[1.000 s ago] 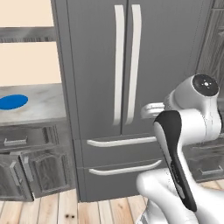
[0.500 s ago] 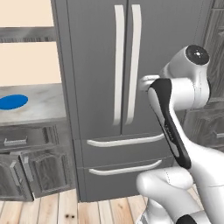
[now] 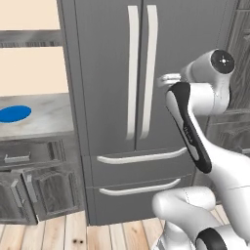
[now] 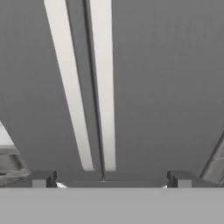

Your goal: Move the hot dog bun to the plate on the dining table and place the condiment next to that plate. Then navigate to the fridge and take the sausage and place it on the plate as well.

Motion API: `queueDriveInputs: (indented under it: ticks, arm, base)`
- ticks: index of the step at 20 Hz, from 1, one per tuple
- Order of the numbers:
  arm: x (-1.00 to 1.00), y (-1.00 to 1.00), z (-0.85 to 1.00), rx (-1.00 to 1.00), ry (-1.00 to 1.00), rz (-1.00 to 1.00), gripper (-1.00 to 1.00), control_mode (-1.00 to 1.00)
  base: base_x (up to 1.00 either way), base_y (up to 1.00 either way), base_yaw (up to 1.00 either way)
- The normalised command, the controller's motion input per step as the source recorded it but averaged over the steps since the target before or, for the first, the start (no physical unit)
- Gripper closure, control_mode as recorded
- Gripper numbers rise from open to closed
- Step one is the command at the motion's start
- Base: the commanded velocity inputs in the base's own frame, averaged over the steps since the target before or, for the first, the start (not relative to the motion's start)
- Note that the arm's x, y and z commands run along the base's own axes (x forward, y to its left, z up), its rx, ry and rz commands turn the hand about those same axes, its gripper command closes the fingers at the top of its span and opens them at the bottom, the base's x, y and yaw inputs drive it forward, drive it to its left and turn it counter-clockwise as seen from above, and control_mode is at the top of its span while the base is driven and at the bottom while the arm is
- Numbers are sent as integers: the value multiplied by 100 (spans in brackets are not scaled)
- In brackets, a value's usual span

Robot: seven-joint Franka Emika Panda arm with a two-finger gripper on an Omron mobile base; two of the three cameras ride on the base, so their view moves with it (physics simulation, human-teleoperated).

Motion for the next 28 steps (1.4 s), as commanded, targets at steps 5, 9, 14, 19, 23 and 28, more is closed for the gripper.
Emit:
queueDriveInputs:
  ticks: [5, 9, 14, 19, 23, 28]
  arm:
    - [64, 8, 11, 0, 1, 0, -100, -100]
    - [75, 17, 13, -5, 17, -1, -100, -100]
    - [75, -1, 0, -1, 4, 0, -100, -100]
    - [60, -1, 0, 0, -5, 0, -100, -100]
    - [59, -1, -1, 0, -6, 0, -100, -100]
    - [63, 0, -2, 0, -5, 0, -100, -100]
  base:
    - [0, 0, 0]
    - [0, 0, 0]
    - [0, 0, 0]
    - [0, 0, 0]
    - [0, 0, 0]
    - [0, 0, 0]
